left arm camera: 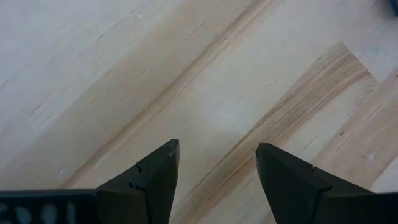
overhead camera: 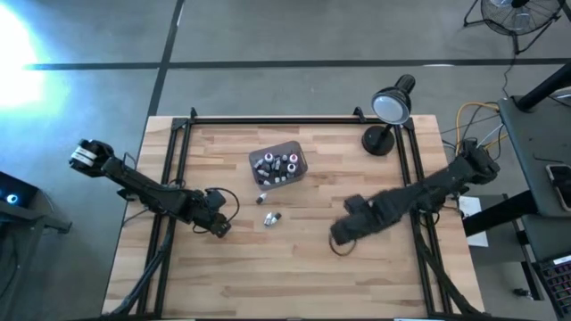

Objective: Pick & Place food coloring
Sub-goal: Put the large blue food coloring bottle into the gray bin

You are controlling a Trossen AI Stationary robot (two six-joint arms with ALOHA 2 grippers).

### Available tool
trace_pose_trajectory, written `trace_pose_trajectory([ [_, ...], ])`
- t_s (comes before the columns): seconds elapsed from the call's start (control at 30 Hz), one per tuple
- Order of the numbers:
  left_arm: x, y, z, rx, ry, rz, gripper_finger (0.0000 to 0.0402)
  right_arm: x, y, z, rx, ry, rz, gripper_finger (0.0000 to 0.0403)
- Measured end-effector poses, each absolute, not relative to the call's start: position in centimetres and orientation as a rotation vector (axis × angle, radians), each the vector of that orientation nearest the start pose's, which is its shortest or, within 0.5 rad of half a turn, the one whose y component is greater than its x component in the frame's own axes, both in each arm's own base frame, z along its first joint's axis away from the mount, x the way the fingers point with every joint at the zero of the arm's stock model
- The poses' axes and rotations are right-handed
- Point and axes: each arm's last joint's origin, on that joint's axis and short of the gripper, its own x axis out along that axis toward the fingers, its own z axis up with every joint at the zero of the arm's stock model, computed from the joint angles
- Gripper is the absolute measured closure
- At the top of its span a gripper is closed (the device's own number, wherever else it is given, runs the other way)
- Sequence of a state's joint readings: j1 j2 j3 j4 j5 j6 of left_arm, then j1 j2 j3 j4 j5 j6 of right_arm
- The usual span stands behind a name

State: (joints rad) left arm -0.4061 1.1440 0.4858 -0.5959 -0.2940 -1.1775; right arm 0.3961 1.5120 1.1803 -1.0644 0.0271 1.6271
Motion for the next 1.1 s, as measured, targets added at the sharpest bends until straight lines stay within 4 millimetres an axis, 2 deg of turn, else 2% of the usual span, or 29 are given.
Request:
trace_pose_trajectory([
  [0.33, 16.1, -6.3, 15.1, -0.723, 1.017, 0.614, 0.0209, 31.1, 1.2, 31.2, 0.73, 1.058, -0.571, 0.0296],
  [0.53, 16.2, -6.9, 15.2, -0.792, 0.984, 0.609, 0.0209, 35.5, -2.8, 33.5, 0.502, 1.027, -0.455, 0.0295],
  [0.77, 16.0, -7.5, 15.3, -0.864, 0.968, 0.629, 0.0209, 40.1, -6.4, 33.7, 0.228, 1.16, -0.343, 0.0294],
  [0.9, 15.9, -7.8, 15.3, -0.902, 0.959, 0.636, 0.0209, 42.2, -7.6, 33.5, 0.096, 1.199, -0.285, 0.0293],
  [0.97, 15.8, -7.9, 15.3, -0.919, 0.954, 0.642, 0.0209, 42.9, -7.8, 33.0, 0.034, 1.224, -0.258, 0.0293],
  [1.1, 15.8, -8.2, 15.3, -0.943, 0.926, 0.649, 0.0209, 42.8, -7.8, 31.1, -0.051, 1.316, -0.209, 0.0293],
])
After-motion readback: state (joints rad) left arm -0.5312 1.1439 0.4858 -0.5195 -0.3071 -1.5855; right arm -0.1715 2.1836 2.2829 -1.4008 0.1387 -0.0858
